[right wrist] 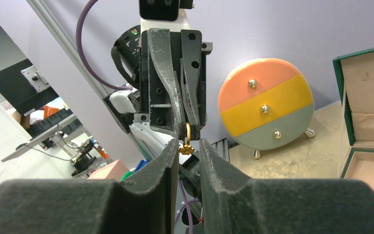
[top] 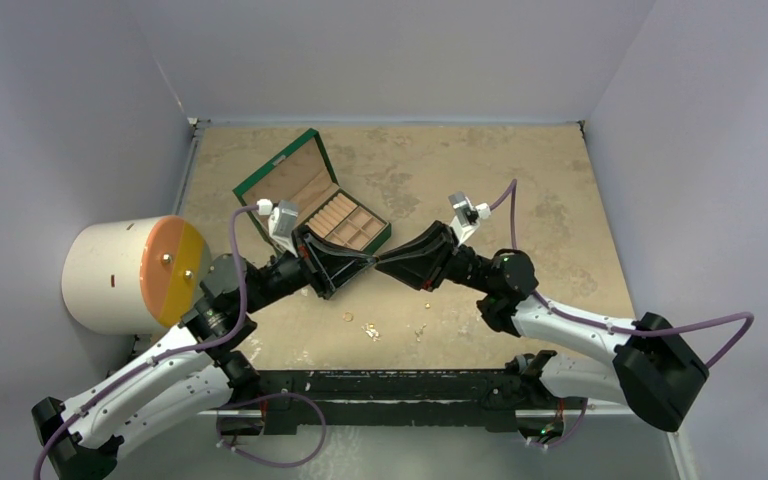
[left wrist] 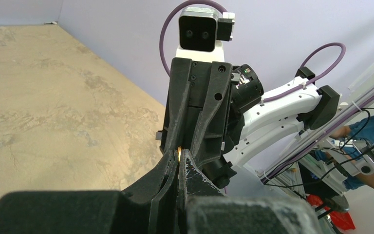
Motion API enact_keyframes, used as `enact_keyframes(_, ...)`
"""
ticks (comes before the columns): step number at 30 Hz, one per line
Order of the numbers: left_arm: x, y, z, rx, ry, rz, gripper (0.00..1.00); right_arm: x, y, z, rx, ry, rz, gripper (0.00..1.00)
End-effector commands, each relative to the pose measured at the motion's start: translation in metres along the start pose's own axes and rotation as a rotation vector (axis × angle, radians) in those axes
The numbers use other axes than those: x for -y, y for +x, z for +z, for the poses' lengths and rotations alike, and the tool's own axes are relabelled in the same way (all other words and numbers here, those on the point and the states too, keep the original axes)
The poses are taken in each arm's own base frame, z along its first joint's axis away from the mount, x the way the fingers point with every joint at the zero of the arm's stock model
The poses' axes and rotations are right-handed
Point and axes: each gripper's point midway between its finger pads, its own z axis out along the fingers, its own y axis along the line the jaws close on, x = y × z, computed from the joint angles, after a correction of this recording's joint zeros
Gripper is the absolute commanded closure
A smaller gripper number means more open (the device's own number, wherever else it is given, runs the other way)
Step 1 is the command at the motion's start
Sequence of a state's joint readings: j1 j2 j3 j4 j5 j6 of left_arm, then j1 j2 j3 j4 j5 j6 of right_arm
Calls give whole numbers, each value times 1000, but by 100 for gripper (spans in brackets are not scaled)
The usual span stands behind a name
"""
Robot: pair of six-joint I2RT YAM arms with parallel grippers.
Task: Organize the mixed jewelry
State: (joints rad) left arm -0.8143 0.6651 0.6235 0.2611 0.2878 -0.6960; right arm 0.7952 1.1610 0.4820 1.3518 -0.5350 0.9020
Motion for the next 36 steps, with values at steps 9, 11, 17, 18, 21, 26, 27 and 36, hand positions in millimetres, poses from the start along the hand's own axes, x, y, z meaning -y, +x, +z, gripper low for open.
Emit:
enact_keyframes(9,3,-8,2,35,8,14,100,-13,-13,1,43,-50,-40,100)
enact_keyframes(11,1,-9,1,37,-5,15,100,-12,-14,1,44,-43,-45,100)
enact_keyframes(17,-15,-18,-4,70,-117,21,56,1,-13,4,0,45,-75,100)
enact_keyframes(18,-19,-20,-6,76,-147,27,51,6,-13,5,-16,75,-85,100)
enact_keyframes(21,-29,-32,-16,100,-238,66,42,20,-14,8,-72,165,-134,100)
enact_keyframes(26,-53,-51,-43,121,-450,153,36,54,-22,11,-190,373,-237,100)
enact_keyframes(27,-57,-55,-49,126,-492,173,35,63,-23,11,-222,418,-255,100)
enact_keyframes(36,-96,-80,-101,168,-843,274,32,151,-14,17,-522,728,-346,100)
